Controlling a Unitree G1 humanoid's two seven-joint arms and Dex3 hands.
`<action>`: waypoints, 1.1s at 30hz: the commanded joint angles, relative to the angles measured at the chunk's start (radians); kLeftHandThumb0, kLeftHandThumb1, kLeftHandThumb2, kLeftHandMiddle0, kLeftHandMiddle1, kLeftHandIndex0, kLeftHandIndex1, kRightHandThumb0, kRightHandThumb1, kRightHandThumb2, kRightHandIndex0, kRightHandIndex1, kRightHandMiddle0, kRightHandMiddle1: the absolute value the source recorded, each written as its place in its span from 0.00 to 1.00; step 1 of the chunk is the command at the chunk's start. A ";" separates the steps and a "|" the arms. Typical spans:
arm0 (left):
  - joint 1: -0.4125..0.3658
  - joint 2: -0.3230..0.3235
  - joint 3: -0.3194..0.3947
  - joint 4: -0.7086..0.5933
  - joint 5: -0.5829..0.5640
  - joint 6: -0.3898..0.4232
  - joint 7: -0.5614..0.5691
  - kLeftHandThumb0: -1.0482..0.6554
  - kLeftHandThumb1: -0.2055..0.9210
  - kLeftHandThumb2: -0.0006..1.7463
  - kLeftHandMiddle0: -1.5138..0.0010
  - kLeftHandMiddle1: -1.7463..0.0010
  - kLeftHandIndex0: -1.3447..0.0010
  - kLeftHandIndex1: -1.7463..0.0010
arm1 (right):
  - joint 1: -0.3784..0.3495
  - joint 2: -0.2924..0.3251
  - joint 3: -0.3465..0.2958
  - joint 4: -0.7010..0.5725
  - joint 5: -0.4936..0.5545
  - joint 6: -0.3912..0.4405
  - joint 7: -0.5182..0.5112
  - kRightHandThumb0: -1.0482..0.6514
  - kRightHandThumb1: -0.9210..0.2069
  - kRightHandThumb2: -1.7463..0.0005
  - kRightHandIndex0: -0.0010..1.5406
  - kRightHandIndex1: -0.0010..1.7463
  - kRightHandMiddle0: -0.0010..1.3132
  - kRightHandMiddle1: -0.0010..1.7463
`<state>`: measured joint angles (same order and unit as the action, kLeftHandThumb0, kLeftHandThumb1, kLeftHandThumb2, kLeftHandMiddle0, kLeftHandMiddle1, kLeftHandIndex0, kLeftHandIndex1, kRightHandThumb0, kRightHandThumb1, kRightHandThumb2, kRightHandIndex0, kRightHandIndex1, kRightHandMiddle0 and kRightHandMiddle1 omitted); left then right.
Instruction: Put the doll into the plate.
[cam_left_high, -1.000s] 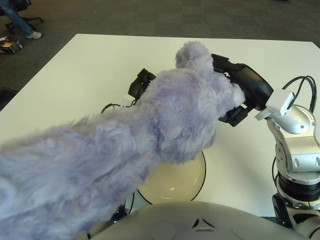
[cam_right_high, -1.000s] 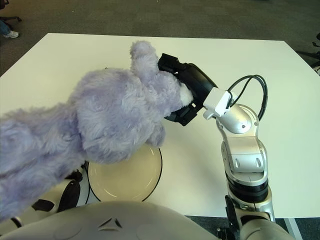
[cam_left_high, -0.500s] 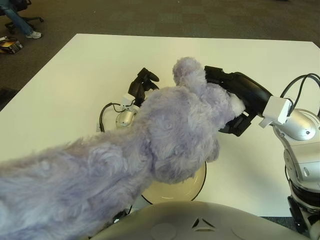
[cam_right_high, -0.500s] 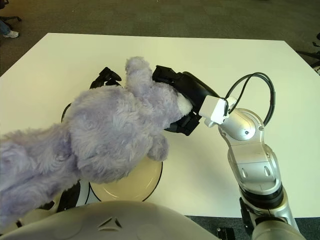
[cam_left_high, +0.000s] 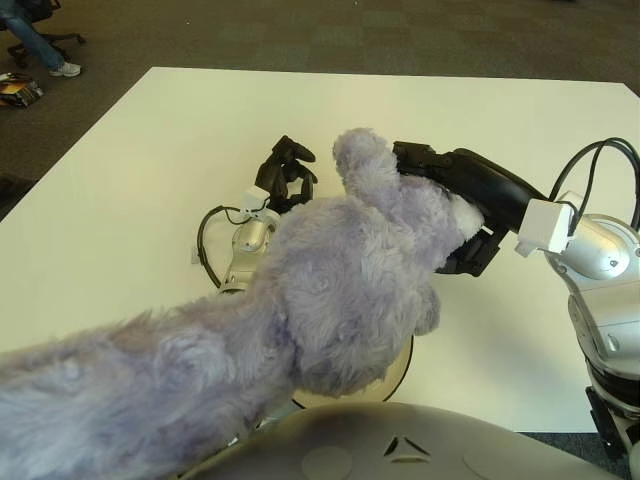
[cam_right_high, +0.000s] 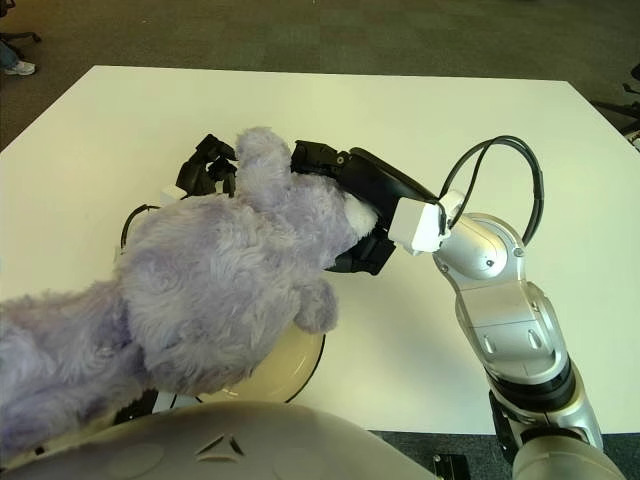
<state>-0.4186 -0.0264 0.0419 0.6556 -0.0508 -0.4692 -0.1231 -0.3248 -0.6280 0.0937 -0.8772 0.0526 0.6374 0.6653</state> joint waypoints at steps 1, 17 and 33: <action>0.048 -0.003 0.005 0.088 -0.006 -0.033 -0.018 0.61 0.47 0.75 0.67 0.00 0.64 0.00 | -0.040 -0.025 -0.022 0.002 0.040 -0.017 0.031 0.61 0.60 0.23 0.39 0.96 0.45 0.95; 0.028 -0.022 0.015 0.108 -0.031 -0.043 -0.062 0.61 0.46 0.76 0.67 0.00 0.64 0.00 | -0.083 -0.011 0.038 0.125 0.006 -0.346 0.041 0.61 0.41 0.36 0.27 0.98 0.31 0.98; 0.045 -0.034 0.020 0.052 -0.029 0.010 -0.038 0.61 0.46 0.76 0.66 0.00 0.63 0.00 | -0.071 -0.003 0.070 0.116 -0.062 -0.309 0.018 0.52 0.51 0.36 0.06 0.22 0.01 0.26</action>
<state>-0.4374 -0.0463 0.0536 0.6633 -0.0637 -0.4666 -0.1699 -0.3850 -0.6247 0.1750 -0.7362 0.0019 0.3050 0.6891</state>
